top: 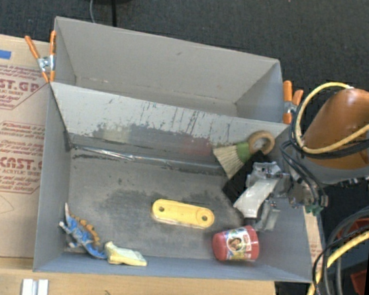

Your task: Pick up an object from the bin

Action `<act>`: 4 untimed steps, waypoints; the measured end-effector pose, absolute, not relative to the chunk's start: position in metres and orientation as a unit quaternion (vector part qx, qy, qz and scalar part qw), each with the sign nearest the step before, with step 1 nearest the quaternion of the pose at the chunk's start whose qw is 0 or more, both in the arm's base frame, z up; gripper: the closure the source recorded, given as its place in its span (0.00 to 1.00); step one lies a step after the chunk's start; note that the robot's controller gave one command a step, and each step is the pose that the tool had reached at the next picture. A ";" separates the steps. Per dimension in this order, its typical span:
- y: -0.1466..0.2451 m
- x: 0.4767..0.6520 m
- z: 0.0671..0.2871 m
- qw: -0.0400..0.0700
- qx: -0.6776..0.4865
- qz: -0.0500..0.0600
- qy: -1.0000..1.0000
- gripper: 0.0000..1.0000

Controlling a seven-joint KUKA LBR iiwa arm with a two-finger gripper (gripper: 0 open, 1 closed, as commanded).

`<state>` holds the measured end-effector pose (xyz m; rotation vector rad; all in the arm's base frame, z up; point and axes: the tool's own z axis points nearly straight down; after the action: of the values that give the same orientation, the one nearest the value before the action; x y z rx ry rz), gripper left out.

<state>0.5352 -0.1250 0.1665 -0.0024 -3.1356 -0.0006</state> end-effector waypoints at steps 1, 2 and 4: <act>-0.124 0.537 0.171 -0.001 0.000 0.000 -1.000 0.00; -0.144 0.579 0.102 -0.005 0.024 0.001 -1.000 0.00; -0.115 0.580 0.105 -0.002 -0.014 -0.001 -1.000 0.00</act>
Offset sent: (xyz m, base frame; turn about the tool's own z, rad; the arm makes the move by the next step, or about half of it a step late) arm 0.0561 -0.0270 -0.0965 -0.0674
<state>0.5799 -0.1149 0.1051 -0.0441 -3.1445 -0.0030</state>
